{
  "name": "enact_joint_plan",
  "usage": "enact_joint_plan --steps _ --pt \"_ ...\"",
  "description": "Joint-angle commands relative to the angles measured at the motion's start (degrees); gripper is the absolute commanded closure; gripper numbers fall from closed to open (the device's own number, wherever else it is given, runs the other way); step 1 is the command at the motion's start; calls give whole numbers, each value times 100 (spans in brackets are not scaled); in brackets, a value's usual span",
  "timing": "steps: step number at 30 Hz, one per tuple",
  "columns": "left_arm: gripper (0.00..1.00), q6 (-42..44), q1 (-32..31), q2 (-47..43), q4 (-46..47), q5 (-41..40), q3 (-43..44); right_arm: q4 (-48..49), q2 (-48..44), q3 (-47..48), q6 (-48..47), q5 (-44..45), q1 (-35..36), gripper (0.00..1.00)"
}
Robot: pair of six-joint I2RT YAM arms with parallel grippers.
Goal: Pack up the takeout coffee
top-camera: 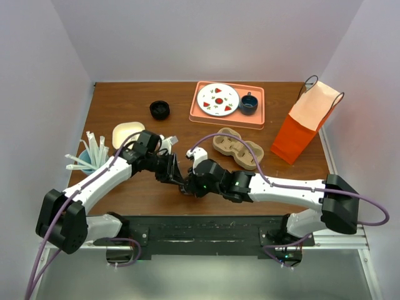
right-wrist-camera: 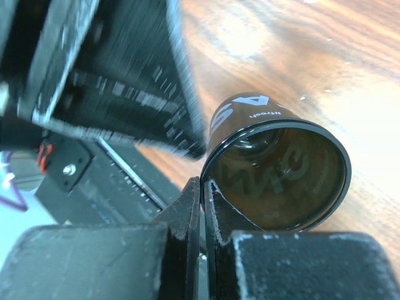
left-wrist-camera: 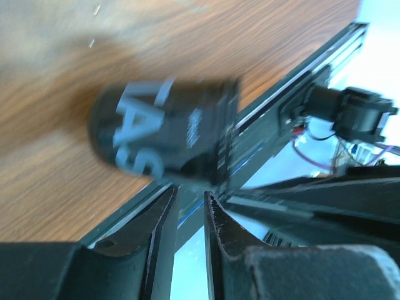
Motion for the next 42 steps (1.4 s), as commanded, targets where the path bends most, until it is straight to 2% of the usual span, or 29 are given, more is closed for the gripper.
enact_joint_plan --steps 1,7,17,23,29,42 --pt "73 58 0 56 220 -78 -238 84 17 347 -159 272 -95 100" --pt "73 58 -9 39 300 -139 -291 -22 131 470 -256 176 -112 100" --pt "73 14 88 -154 317 -808 412 -259 193 365 -388 9 -121 100" --pt "72 -416 106 -313 1335 -97 80 -338 114 374 -458 9 -147 100" --pt "74 -724 106 -269 1933 352 -466 -347 96 391 -511 -44 -174 100" --pt "78 -751 106 -198 1838 124 -528 -285 113 365 -581 -211 -262 100"
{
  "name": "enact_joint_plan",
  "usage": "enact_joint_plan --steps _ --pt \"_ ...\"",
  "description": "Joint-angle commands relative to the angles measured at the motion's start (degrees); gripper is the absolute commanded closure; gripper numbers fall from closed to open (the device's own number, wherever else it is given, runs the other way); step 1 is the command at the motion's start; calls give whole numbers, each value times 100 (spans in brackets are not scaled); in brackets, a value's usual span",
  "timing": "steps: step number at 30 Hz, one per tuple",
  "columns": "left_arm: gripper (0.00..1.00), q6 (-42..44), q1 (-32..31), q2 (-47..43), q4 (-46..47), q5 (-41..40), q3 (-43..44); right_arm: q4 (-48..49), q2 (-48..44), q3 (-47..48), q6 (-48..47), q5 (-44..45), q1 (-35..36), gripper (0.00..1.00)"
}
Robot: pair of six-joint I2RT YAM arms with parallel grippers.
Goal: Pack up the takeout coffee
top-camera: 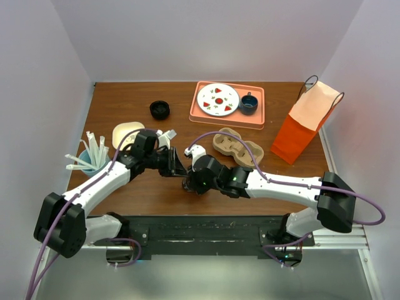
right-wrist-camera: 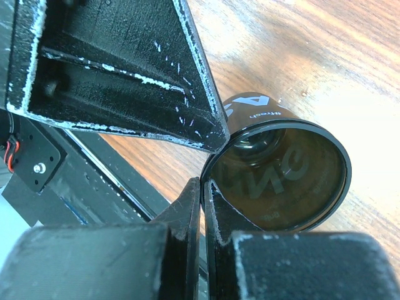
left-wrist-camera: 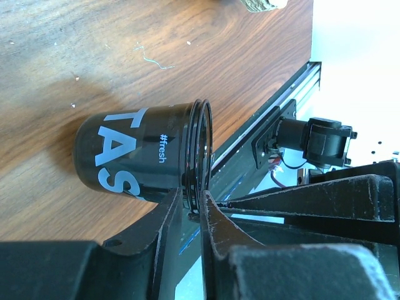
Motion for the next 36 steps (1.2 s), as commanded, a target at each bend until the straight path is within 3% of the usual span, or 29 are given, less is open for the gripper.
enact_joint_plan --steps 1,27,36 --pt "79 -82 31 5 155 24 -1 58 -129 122 -120 -115 -43 100" --pt "78 -47 14 339 497 120 -256 110 82 254 -138 -221 -131 100" --pt "78 76 14 479 489 76 -326 67 249 438 -182 -177 -166 95"
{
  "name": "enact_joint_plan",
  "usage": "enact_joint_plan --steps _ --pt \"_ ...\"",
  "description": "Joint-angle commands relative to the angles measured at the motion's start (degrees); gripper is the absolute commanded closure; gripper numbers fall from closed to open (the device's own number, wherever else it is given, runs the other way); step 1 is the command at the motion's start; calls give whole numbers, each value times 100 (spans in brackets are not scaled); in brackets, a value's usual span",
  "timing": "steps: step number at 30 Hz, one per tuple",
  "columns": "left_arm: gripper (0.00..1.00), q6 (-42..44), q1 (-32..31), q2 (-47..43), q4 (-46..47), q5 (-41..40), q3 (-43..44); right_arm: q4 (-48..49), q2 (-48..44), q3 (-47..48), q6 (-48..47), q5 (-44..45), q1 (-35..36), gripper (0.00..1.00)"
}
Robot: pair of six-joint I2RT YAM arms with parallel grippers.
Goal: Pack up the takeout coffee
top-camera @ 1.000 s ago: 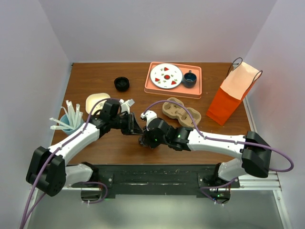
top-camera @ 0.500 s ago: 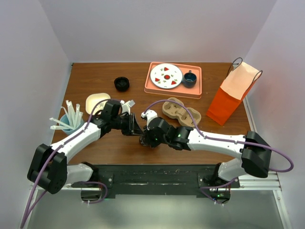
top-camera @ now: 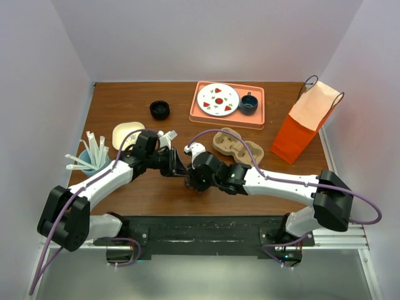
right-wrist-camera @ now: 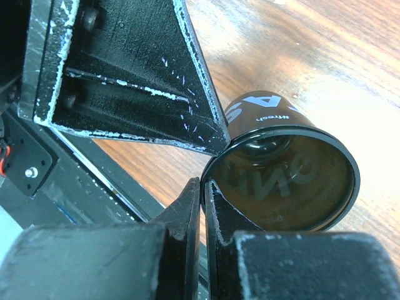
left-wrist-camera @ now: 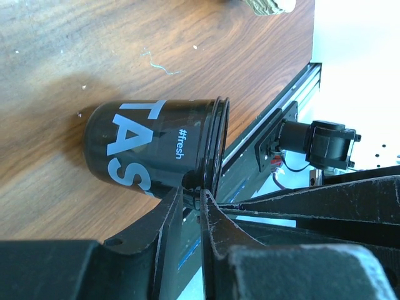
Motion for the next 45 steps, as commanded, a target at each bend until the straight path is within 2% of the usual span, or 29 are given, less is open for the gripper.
enact_joint_plan --steps 1,5,29,38,41,45 --pt "78 105 -26 147 -29 -72 -128 163 98 312 -125 -37 -29 96" --pt "78 202 -34 200 -117 -196 -128 154 133 400 -151 -63 -90 100" --pt "80 193 -210 525 -170 -600 -22 13 -25 444 -371 -397 -459 100" --pt "79 536 -105 227 -1515 -1330 1120 -110 -60 391 -424 -379 -468 100" --pt "78 448 -96 69 -1261 -1067 1182 -101 -77 374 -398 -406 -459 100" --pt "76 202 -96 -46 -584 -565 805 -92 -95 374 -388 -406 -468 100"
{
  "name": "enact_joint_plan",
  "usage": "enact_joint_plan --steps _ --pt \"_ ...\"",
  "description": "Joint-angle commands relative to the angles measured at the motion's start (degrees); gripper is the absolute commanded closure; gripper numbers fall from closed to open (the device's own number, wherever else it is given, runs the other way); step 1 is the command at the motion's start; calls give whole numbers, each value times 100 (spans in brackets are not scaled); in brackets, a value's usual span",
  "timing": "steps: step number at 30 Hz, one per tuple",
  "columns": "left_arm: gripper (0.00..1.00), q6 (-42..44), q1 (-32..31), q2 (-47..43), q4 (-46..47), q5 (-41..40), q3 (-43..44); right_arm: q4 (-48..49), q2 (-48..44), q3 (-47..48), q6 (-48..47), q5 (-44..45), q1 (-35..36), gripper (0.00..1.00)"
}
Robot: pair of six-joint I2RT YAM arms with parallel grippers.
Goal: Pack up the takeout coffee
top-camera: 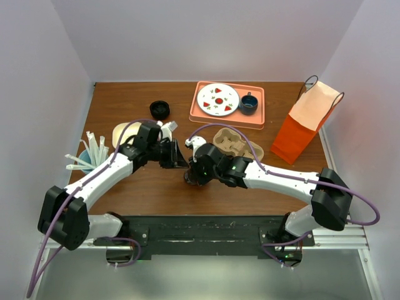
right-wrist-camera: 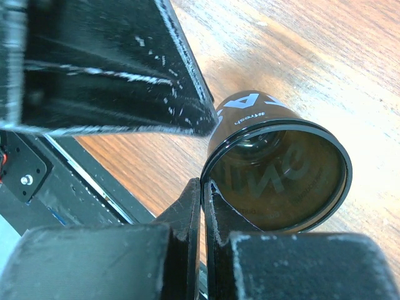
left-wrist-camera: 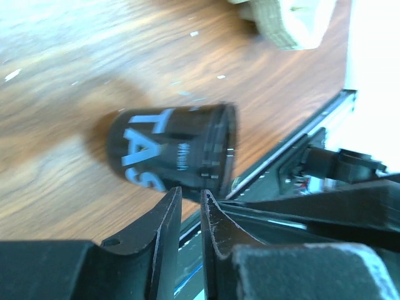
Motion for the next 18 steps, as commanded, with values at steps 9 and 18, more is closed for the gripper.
enact_joint_plan --steps 9,18 --pt "76 -209 20 -160 844 601 -597 85 -253 76 -8 -137 -20 100" --pt "76 -341 11 -300 1037 645 -711 120 -270 41 1 -199 -29 100"
